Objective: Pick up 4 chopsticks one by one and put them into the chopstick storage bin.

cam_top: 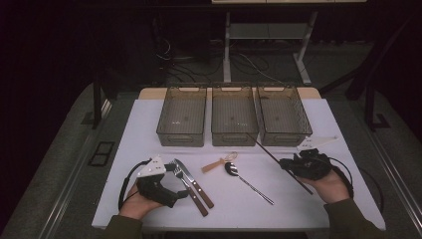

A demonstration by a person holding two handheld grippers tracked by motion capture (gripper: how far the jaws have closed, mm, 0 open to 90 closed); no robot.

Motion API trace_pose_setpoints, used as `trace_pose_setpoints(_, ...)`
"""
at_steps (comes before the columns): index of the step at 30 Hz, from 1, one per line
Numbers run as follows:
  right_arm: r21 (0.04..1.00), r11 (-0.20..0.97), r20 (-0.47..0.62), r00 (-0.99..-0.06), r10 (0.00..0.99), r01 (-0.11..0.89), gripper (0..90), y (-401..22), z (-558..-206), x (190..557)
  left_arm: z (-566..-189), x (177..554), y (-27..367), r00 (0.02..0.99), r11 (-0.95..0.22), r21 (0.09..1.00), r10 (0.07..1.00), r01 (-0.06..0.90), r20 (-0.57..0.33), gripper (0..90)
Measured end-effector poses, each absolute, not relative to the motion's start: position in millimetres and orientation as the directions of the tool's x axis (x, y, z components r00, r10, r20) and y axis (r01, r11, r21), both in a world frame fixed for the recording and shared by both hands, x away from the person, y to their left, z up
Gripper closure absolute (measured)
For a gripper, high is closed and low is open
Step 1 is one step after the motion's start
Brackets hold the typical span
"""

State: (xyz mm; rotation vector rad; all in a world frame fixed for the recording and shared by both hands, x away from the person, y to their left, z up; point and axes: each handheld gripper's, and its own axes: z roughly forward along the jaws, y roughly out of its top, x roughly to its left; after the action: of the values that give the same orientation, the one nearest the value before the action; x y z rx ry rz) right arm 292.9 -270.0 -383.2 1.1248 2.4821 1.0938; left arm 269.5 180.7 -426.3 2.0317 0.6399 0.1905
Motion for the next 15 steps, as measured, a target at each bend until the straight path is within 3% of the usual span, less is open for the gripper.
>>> trace_pose_setpoints(15, 0.725, 0.439, 0.109, -0.719, 0.686, 0.530, 85.3, -227.7, -377.7, 330.6, -429.1, 267.5, 179.8, 0.856, -0.384, 0.846, 0.495, 0.369, -0.148, 0.0)
